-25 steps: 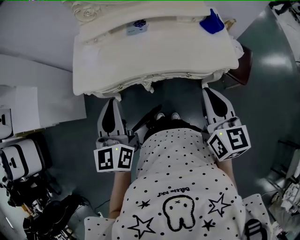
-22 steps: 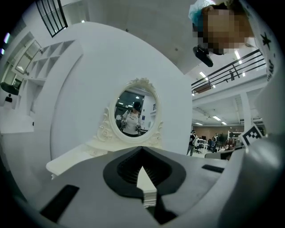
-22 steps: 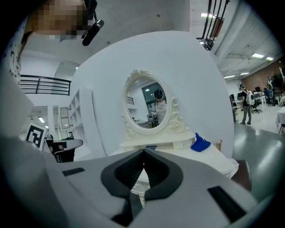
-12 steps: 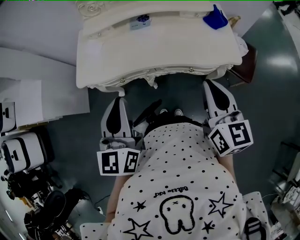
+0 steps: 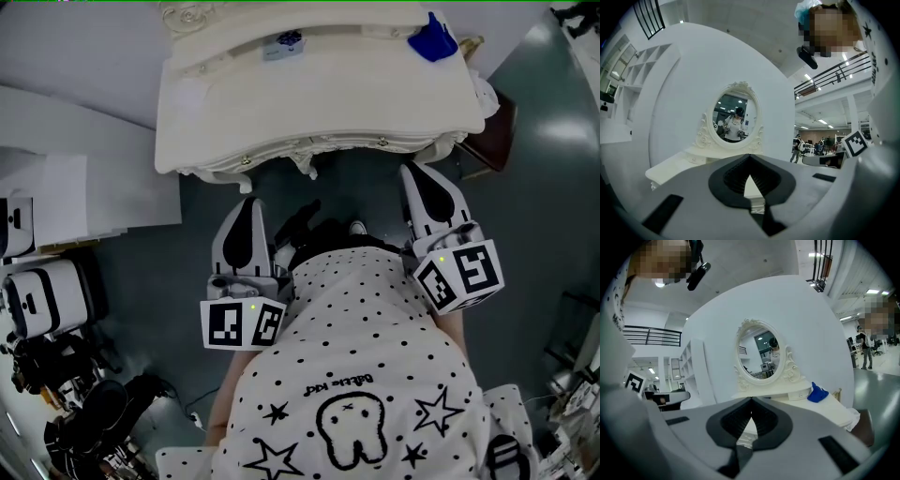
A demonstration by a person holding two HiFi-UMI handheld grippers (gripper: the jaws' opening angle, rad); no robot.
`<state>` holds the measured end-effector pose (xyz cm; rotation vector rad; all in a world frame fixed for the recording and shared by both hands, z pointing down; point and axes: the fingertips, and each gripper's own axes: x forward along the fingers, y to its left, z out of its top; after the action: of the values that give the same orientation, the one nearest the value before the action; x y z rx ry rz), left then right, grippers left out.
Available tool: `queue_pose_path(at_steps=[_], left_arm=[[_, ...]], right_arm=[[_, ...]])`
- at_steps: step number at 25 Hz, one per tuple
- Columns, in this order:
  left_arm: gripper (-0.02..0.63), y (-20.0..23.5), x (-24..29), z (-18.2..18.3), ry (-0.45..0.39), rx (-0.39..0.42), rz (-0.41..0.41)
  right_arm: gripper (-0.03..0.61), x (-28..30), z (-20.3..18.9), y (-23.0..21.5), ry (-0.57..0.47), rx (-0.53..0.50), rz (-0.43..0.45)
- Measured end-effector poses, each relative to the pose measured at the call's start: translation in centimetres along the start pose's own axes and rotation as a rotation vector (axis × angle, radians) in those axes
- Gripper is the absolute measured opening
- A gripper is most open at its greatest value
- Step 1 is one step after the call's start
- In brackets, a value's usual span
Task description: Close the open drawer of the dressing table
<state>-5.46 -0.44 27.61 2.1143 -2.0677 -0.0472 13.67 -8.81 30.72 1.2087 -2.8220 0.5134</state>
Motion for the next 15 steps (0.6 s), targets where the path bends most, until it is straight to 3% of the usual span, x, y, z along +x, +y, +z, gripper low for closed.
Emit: queue_pose_path(at_steps=[15], left_arm=[[0.012, -0.01, -0.73, -0.35, 0.018, -0.004, 0.004]], right_arm=[[0.009, -0.15, -0.39, 0.57, 0.01, 0.016, 0.014]])
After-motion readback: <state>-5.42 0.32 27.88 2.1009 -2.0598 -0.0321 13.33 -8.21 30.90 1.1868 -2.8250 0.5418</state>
